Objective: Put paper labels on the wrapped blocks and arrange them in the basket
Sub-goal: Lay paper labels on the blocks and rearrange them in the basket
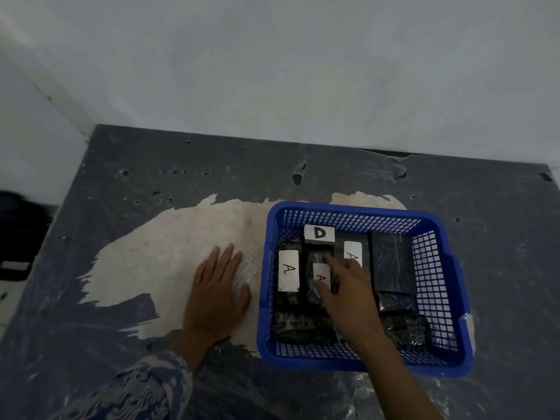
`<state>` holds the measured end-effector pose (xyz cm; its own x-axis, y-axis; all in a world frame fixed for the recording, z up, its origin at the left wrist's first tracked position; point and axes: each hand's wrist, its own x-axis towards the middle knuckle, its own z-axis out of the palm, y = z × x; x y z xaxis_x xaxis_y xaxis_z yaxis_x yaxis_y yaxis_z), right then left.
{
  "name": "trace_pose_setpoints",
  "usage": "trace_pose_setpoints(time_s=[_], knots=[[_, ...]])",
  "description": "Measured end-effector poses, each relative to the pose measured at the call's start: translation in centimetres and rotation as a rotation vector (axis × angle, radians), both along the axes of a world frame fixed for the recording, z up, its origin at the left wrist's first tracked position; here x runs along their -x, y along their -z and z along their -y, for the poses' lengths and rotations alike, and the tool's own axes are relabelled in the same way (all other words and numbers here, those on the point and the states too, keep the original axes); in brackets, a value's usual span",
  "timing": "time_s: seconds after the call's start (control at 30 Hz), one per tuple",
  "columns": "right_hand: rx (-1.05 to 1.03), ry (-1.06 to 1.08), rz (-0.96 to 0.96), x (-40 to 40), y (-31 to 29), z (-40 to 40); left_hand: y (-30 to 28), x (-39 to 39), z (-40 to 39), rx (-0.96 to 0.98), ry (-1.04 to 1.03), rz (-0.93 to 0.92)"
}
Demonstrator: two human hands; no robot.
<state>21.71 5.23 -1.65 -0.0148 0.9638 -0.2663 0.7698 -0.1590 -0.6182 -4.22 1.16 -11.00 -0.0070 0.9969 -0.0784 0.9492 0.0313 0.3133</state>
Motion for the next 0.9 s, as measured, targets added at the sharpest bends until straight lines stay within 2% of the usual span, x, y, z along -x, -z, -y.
trace_pose_setpoints(time_s=[0.13,0.37,0.43,0.5,0.57,0.63,0.9], knots=[[0.083,-0.035,0.049,0.3,0.8,-0.2,0.1,0.0,-0.1,-0.002,0.002,-0.001],[-0.01,-0.098,-0.038,-1.5,-0.6,-0.2,0.2,0.1,0.0,-0.012,0.002,0.005],[-0.107,-0.197,-0.049,-2.9,-1.7,0.2,0.5,0.1,-0.1,-0.011,-0.003,0.011],[-0.125,-0.411,-0.004,-4.3,-2.6,1.0,0.5,0.1,0.0,-0.004,-0.002,0.01],[-0.035,-0.653,0.092,-5.0,-2.9,1.9,0.4,0.1,-0.1,-0.004,-0.003,0.01],[0.057,-0.793,0.188,-5.1,-2.6,2.6,0.3,0.1,0.0,-0.004,-0.003,0.013],[0.187,-0.897,0.354,-2.8,-1.6,2.1,-0.4,-0.2,-0.1,-0.011,-0.006,0.029]])
